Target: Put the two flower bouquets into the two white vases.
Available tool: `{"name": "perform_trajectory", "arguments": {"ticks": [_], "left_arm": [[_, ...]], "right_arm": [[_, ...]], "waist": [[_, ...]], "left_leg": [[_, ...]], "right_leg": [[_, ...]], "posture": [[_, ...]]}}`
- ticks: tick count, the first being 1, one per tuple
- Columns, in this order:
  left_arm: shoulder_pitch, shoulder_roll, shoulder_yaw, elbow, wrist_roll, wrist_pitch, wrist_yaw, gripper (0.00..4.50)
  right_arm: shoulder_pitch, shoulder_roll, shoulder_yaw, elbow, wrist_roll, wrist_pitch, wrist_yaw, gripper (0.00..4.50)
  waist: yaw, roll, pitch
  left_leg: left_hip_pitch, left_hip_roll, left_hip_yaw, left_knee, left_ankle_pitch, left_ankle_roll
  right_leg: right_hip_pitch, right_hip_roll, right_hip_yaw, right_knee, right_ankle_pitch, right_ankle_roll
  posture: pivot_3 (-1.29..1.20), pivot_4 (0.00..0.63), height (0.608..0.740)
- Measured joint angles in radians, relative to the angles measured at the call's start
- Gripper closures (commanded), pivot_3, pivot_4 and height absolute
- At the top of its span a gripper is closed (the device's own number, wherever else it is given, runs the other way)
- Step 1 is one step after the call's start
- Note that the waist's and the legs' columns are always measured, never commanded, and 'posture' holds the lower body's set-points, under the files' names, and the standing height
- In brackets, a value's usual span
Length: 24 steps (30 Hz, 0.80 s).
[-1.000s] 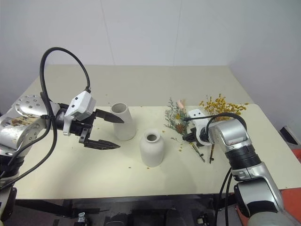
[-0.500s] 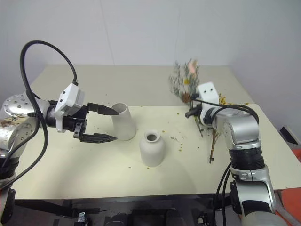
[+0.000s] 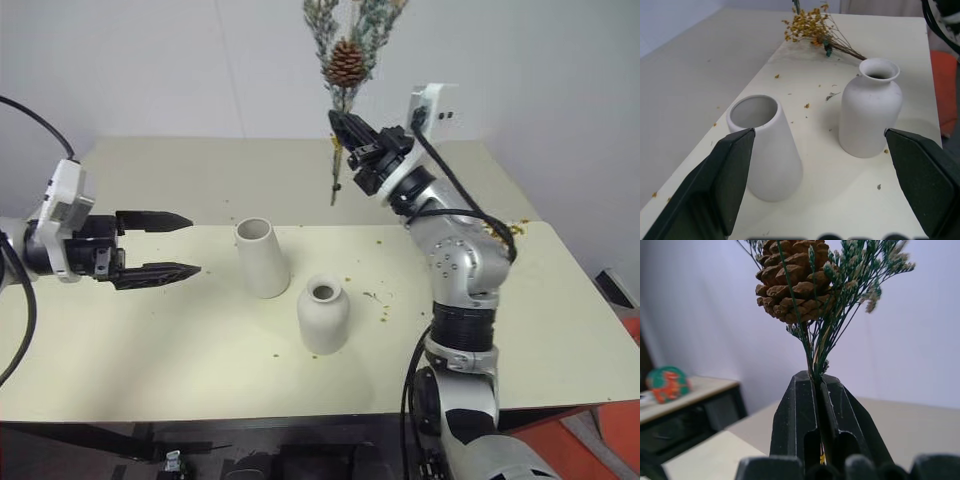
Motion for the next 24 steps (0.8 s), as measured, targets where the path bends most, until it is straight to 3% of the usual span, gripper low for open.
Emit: {"name": "perform_trajectory", "arguments": {"ticks": [9, 24], "left_arm": [[0.112, 0.042, 0.142, -0.017, -0.053, 0.056, 0.040, 0.00], [0.199, 0.042, 0.163, 0.042, -0.053, 0.056, 0.057, 0.00]], "right_arm": [[-0.141, 0.151, 0.106, 0.273, -0.023, -0.184, 0.093, 4.46], [-0.197, 0.209, 0.199, 0.519, -0.134, -0.347, 0.181, 4.46]], "waist": [[-0.022, 0.001, 0.000], [-0.021, 0.001, 0.001]], "left_leg": [[0.001, 0.001, 0.000, -0.001, 0.000, 0.000], [0.001, 0.002, -0.001, -0.002, 0.000, -0.001]], "right_leg": [[0.000, 0.001, 0.000, 0.001, 0.000, -0.001], [-0.001, 0.001, -0.001, 0.001, 0.001, -0.002]], "posture": [[0.00, 0.150, 0.740], [0.00, 0.150, 0.740]]}}
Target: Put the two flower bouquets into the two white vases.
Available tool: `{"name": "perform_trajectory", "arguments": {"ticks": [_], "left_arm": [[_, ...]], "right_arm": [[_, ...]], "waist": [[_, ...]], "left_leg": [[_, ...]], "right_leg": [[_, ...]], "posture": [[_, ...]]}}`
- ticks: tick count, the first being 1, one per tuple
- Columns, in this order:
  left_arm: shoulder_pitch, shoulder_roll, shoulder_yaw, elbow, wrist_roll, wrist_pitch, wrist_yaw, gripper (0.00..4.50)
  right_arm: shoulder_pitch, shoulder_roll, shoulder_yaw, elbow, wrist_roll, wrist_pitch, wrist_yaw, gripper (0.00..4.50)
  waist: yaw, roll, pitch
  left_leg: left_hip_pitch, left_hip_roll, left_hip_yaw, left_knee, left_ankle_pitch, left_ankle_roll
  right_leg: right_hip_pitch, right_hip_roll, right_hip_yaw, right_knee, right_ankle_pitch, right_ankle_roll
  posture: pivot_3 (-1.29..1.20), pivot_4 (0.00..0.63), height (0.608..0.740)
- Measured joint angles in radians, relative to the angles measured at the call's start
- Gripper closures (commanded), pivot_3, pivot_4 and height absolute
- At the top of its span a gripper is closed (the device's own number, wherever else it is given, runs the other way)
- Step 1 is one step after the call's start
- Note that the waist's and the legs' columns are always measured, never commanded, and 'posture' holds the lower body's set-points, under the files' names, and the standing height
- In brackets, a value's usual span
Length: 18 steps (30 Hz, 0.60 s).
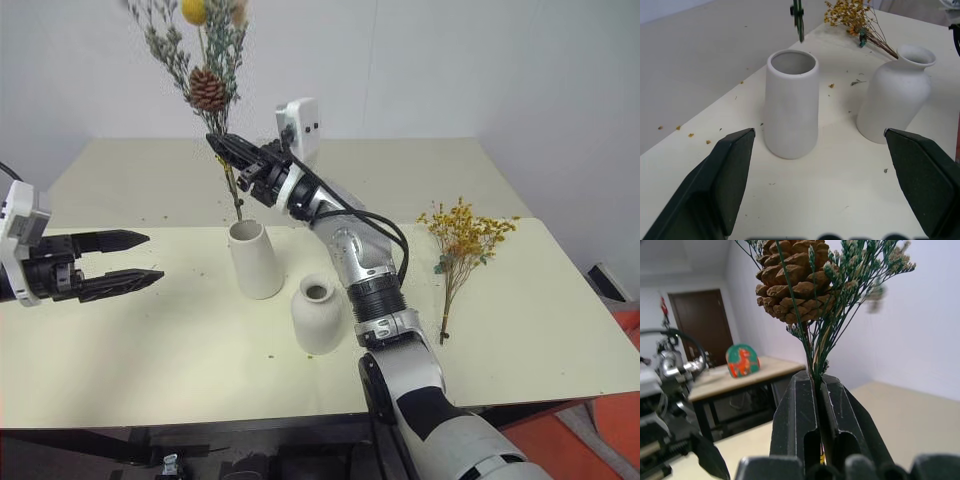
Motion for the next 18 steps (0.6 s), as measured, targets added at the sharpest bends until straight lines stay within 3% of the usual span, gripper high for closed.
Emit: {"name": "perform_trajectory", "arguments": {"ticks": [18], "left_arm": [[0.000, 0.000, -0.031, -0.006, 0.001, -0.028, 0.031, 0.00]], "right_arm": [[0.058, -0.026, 0.079, 0.017, -0.113, -0.047, 0.057, 4.46]], "waist": [[0.000, 0.000, 0.000]], "left_leg": [[0.000, 0.000, 0.000, 0.000, 0.000, 0.000]], "right_leg": [[0.000, 0.000, 0.000, 0.000, 0.000, 0.000]], "posture": [[0.00, 0.150, 0.740]]}}
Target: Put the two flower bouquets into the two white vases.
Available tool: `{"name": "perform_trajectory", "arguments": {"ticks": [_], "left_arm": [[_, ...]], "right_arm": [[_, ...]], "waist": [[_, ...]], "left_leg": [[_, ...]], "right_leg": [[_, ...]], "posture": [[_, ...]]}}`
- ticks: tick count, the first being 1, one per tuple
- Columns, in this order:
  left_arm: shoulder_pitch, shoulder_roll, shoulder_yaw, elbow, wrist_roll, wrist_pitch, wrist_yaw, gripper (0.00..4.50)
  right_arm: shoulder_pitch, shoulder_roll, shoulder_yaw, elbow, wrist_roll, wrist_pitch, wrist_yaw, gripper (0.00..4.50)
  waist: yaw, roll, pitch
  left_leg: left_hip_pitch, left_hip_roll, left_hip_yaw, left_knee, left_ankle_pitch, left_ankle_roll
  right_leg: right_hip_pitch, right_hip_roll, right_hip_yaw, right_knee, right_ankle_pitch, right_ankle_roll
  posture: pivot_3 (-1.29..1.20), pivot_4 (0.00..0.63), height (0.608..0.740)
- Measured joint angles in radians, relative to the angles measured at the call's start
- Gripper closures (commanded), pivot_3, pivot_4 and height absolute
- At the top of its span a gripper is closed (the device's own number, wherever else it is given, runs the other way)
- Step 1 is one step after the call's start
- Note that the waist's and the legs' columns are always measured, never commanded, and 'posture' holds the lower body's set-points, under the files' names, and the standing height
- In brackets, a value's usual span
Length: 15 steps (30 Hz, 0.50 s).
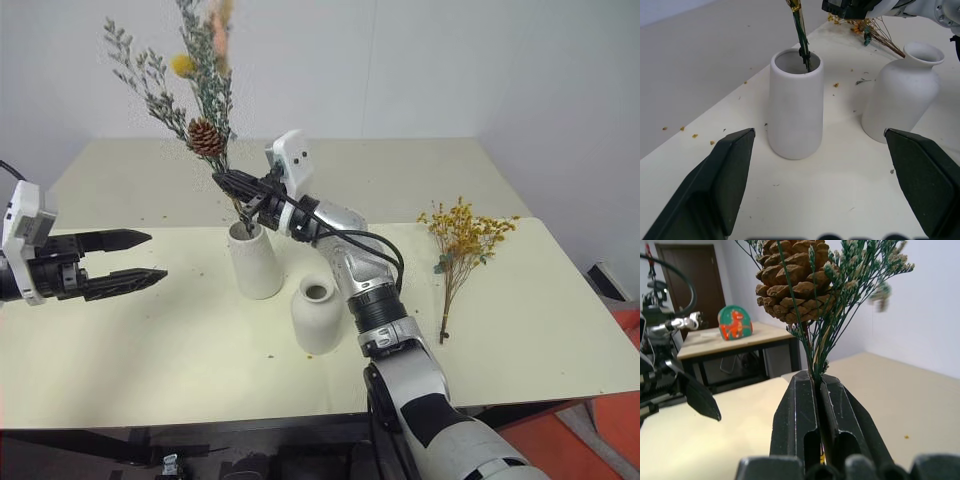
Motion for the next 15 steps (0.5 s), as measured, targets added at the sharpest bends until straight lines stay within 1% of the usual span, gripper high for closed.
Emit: {"name": "perform_trajectory", "arguments": {"ticks": [14, 15], "left_arm": [[-0.017, -0.002, -0.020, 0.004, 0.003, -0.020, 0.004, 0.00], [-0.017, -0.002, -0.020, 0.004, 0.003, -0.021, 0.004, 0.00]], "right_arm": [[0.023, 0.010, 0.011, 0.000, -0.050, -0.068, -0.027, 4.46], [0.023, 0.010, 0.009, 0.000, -0.050, -0.071, -0.028, 3.88]], "waist": [[-0.001, 0.000, 0.000], [-0.001, 0.000, 0.000]], "left_leg": [[0.000, 0.000, 0.000, 0.000, 0.000, 0.000], [0.000, 0.000, 0.000, 0.000, 0.000, 0.000]], "right_leg": [[0.000, 0.000, 0.000, 0.000, 0.000, 0.000], [0.000, 0.000, 0.000, 0.000, 0.000, 0.000]], "posture": [[0.00, 0.150, 0.740], [0.00, 0.150, 0.740]]}}
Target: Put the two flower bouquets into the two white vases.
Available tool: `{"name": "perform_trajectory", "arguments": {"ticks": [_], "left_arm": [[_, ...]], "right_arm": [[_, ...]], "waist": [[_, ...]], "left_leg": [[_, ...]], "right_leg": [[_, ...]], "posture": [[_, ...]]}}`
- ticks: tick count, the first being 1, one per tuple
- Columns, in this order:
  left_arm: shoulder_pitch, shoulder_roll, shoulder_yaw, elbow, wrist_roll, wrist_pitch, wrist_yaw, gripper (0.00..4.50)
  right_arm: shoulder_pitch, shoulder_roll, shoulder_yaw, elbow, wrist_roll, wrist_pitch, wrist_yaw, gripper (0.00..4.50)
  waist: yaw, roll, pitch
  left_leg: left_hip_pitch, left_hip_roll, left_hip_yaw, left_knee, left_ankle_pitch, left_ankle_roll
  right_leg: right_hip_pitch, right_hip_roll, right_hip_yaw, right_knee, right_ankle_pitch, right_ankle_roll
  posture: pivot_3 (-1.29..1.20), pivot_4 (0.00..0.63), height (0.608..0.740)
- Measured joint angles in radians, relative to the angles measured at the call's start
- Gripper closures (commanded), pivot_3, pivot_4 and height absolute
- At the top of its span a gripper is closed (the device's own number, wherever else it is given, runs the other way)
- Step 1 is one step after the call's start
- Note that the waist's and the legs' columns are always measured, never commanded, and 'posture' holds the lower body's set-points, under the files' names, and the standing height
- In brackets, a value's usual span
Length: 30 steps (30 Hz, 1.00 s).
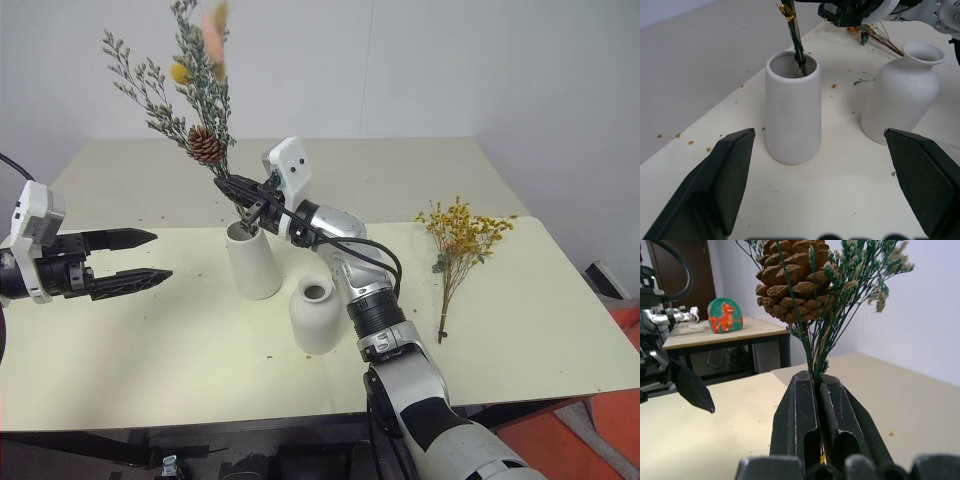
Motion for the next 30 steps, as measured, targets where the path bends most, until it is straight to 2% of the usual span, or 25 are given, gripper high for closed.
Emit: {"name": "perform_trajectory", "arguments": {"ticks": [1, 11, 30], "left_arm": [[0.000, 0.000, 0.000, 0.000, 0.000, 0.000, 0.000, 0.00], [-0.001, 0.000, -0.003, 0.009, 0.013, -0.020, -0.003, 0.00], [-0.033, -0.002, -0.064, 0.059, 0.043, -0.064, -0.013, 0.00]], "right_arm": [[0.000, 0.000, -0.001, 0.000, 0.000, 0.000, 0.000, 3.66], [0.001, -0.010, -0.005, -0.051, 0.019, 0.040, 0.005, 0.07], [0.054, -0.125, 0.001, -0.119, -0.003, 0.126, -0.037, 0.03]], "waist": [[0.000, 0.000, 0.000], [0.000, 0.000, 0.000], [0.000, 0.000, 0.000]], "left_leg": [[0.000, 0.000, 0.000, 0.000, 0.000, 0.000], [0.000, 0.000, 0.000, 0.000, 0.000, 0.000], [0.000, 0.000, 0.000, 0.000, 0.000, 0.000]], "right_leg": [[0.000, 0.000, 0.000, 0.000, 0.000, 0.000], [0.000, 0.000, 0.000, 0.000, 0.000, 0.000], [0.000, 0.000, 0.000, 0.000, 0.000, 0.000]], "posture": [[0.00, 0.150, 0.740], [0.00, 0.150, 0.740], [0.00, 0.150, 0.740]]}}
